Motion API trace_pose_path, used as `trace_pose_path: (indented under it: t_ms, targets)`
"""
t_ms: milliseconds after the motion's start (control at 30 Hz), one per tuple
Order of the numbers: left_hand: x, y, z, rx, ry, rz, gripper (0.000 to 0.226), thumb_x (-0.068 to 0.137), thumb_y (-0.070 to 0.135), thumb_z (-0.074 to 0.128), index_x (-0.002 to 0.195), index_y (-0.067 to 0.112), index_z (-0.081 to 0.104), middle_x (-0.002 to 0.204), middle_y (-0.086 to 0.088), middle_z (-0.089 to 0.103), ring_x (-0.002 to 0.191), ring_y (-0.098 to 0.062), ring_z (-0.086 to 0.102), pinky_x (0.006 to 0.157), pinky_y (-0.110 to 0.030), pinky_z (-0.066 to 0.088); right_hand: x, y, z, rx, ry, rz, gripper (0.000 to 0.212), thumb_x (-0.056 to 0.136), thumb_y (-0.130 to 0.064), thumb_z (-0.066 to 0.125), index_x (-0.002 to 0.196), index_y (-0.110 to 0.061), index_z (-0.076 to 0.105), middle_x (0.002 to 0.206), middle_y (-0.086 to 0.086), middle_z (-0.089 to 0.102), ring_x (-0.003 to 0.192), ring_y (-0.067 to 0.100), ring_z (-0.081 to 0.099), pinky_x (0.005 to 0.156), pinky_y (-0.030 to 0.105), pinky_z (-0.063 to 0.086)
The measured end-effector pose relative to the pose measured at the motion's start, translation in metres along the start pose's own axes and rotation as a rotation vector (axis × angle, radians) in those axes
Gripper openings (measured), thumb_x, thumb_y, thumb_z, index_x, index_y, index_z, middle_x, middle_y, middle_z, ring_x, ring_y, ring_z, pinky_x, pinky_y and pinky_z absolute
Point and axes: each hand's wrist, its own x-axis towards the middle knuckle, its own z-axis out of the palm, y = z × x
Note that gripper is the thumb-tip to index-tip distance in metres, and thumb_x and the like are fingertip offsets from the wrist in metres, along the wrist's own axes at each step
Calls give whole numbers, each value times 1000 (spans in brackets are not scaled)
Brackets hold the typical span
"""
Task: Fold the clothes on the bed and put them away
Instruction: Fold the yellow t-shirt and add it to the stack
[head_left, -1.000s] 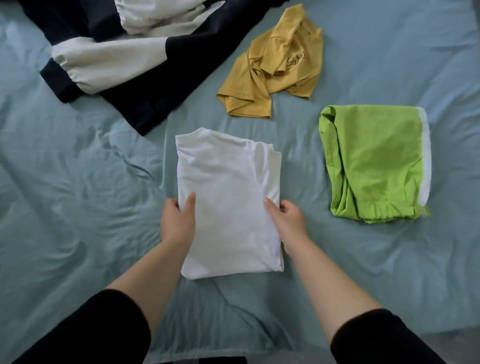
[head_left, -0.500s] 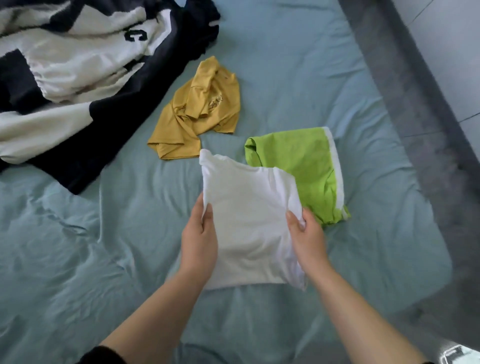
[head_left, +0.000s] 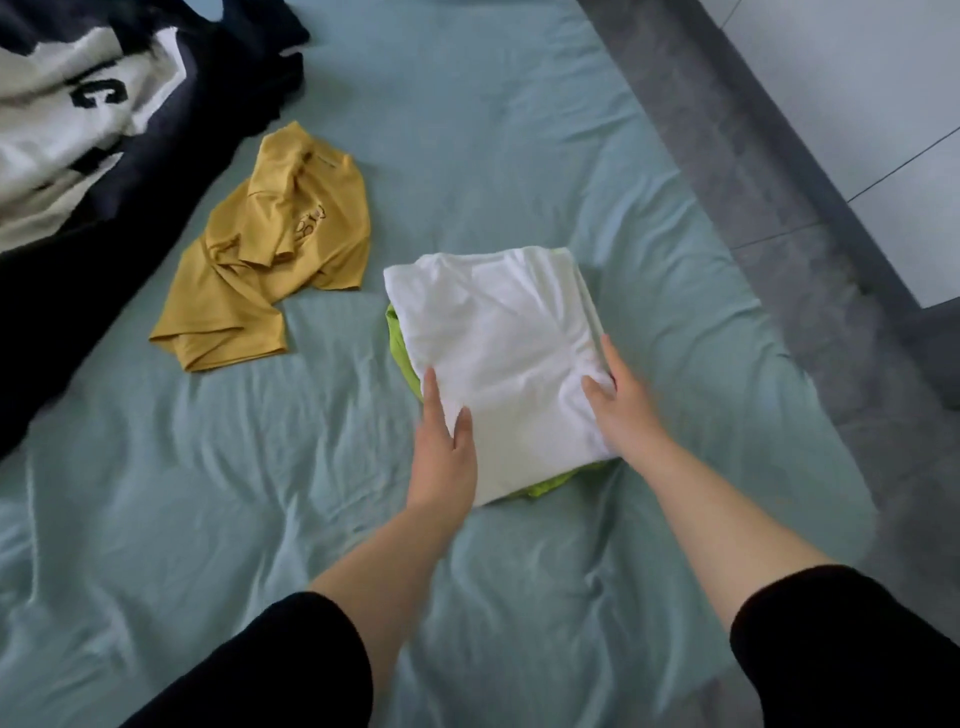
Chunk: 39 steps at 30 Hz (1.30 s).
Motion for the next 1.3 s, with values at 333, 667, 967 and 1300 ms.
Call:
trace_pose_path:
  t_ms: [333, 667, 967, 1300]
  targets:
    - [-10, -24, -11, 384, -219, -3, 56, 94, 36, 55, 145, 44, 32, 134, 2, 48, 122, -18, 50, 98, -25, 39, -16, -7, 16, -666, 211, -89, 41, 88, -16, 54, 126, -32, 58, 142, 5, 41, 126, 29, 39, 102, 39, 25]
    - [30, -49, -248, 772, 159, -652, 137, 40, 101, 43, 134, 47, -40, 149, -1, -45, 142, -34, -30, 104, -75, -3, -46, -152, 163, -520, -168, -643, 50, 91, -18, 51, 140, -19, 46, 154, 5, 33, 143, 22, 27, 114, 36, 18]
    - [51, -73, -263, 744, -17, -699, 147, 14, 106, 31, 110, 43, -60, 115, 1, -71, 122, -37, -54, 96, -77, -14, 8, -242, 277, -541, -284, -775, 47, 100, -22, 43, 147, -21, 36, 160, 5, 20, 148, 24, 13, 116, 38, 15]
    - [43, -75, -269, 767, -66, -597, 133, 42, 101, 38, 116, 43, -55, 130, -1, -63, 131, -38, -46, 99, -77, -6, -89, -192, 285, -273, -249, -588, 21, 94, -5, 47, 108, -3, 63, 101, 22, 68, 95, 39, 59, 80, 44, 39]
